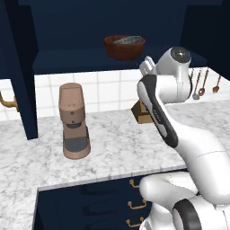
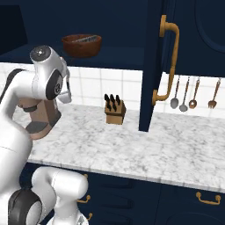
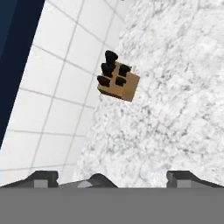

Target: Pick up the bowls on the counter and stack them on top of one another in the open cabinet. Place the smaller bowl on top of the larger bowl.

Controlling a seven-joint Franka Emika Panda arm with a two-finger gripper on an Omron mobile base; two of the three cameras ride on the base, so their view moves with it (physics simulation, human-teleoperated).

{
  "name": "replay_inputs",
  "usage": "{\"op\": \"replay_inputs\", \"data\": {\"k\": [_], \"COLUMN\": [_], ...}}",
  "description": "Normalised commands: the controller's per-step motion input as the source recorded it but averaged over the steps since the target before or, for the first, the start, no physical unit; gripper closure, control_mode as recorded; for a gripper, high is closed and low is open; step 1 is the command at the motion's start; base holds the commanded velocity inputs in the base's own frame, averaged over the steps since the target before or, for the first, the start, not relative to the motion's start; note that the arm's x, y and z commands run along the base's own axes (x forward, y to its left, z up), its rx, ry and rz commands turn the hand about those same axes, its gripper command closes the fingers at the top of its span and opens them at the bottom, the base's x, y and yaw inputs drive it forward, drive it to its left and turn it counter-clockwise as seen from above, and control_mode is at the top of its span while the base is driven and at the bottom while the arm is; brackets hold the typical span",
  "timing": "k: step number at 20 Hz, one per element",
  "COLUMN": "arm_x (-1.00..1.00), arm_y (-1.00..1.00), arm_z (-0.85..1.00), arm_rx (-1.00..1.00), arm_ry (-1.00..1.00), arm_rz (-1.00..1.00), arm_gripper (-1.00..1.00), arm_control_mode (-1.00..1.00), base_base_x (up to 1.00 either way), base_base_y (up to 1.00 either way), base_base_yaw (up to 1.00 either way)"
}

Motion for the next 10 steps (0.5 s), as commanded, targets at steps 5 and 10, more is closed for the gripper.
{"op": "replay_inputs", "data": {"k": [5, 10], "arm_x": [-0.64, -0.12], "arm_y": [0.0, -0.03], "arm_z": [-1.0, -0.38], "arm_rx": [-0.18, 0.01], "arm_ry": [0.18, 0.07], "arm_rz": [0.13, 0.04], "arm_gripper": [-1.0, -1.0], "arm_control_mode": [-1.0, -1.0], "base_base_x": [0.0, 0.0], "base_base_y": [0.0, 0.0], "base_base_yaw": [0.0, 0.0]}}
